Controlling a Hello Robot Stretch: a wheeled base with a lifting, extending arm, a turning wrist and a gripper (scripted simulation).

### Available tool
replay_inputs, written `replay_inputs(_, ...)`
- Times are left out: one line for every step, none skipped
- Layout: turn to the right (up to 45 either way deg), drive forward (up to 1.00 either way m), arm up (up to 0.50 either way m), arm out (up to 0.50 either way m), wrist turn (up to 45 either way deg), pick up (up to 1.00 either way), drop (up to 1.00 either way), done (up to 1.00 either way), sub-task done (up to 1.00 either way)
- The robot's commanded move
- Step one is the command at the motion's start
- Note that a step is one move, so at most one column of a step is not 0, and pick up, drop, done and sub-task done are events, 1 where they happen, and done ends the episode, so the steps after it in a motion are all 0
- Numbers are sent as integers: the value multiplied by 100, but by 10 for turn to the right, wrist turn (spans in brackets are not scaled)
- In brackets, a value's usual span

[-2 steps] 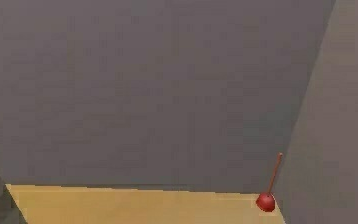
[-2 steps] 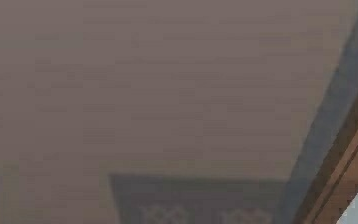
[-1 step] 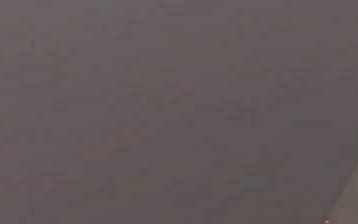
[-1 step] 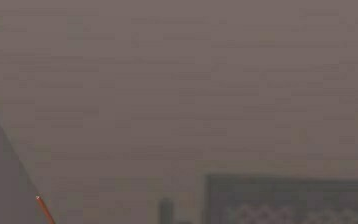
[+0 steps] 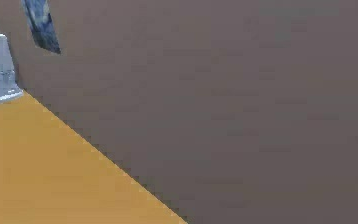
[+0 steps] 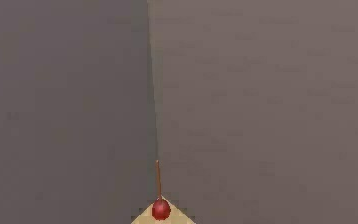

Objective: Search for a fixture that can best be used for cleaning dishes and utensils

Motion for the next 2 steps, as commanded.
replay_inputs(0,10,0,0,0,0,0,0,0)
replay_inputs(-450,0,0,0,0,0,0,0,0)
